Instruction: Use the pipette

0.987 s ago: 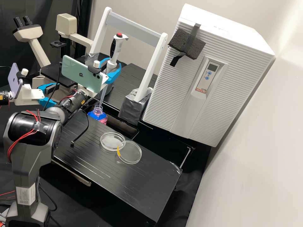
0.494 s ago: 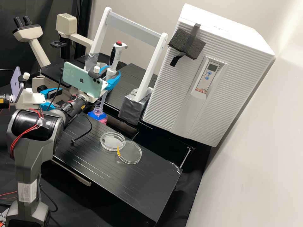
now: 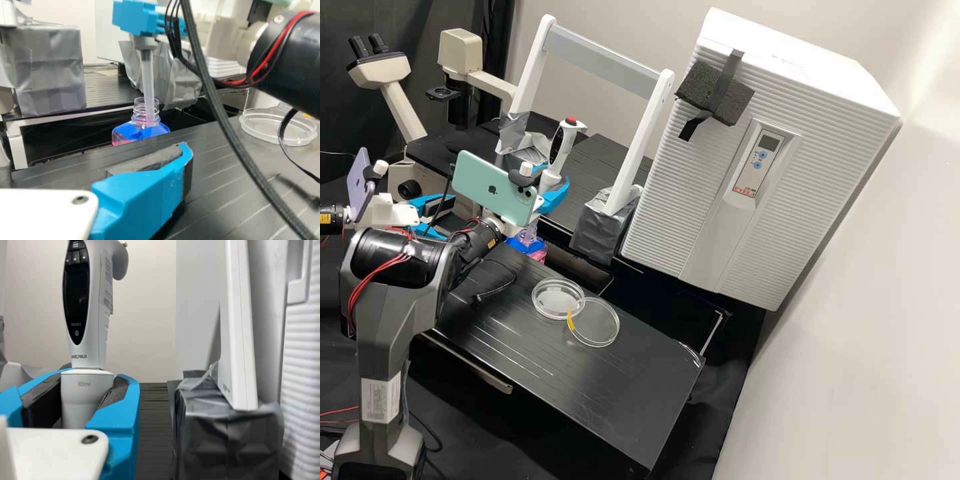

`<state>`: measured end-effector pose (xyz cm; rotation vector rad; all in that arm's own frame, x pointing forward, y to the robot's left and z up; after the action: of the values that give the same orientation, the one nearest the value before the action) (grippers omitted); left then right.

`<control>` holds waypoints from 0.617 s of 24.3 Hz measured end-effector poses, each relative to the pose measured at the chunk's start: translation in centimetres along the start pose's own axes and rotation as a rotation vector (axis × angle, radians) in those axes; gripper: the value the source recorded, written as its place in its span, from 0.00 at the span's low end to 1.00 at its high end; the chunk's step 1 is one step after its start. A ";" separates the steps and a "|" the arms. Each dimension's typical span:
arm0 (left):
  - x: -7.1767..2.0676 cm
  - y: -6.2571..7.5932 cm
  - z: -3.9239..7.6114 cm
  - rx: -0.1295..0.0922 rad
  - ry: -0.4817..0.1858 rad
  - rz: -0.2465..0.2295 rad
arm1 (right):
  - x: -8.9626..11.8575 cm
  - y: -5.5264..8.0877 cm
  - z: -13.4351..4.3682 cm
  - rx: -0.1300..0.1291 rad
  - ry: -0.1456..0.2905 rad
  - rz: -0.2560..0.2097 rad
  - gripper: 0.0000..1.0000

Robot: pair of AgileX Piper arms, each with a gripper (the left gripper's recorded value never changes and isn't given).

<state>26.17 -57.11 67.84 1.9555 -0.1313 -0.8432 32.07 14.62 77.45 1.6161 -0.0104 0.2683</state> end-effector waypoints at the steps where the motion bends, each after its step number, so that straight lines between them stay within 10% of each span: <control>1: 0.00 0.0 0.0 0.000 0.000 0.000 | -0.1 -0.1 0.1 0.002 -0.003 -0.003 0.00; 15: 0.02 -0.1 0.3 0.001 -0.009 -0.003 | -0.8 0.6 -0.5 0.032 -0.007 -0.009 0.00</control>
<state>26.00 -57.27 67.67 1.9531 -0.1339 -0.8538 31.14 14.91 77.92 1.6482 -0.0043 0.2576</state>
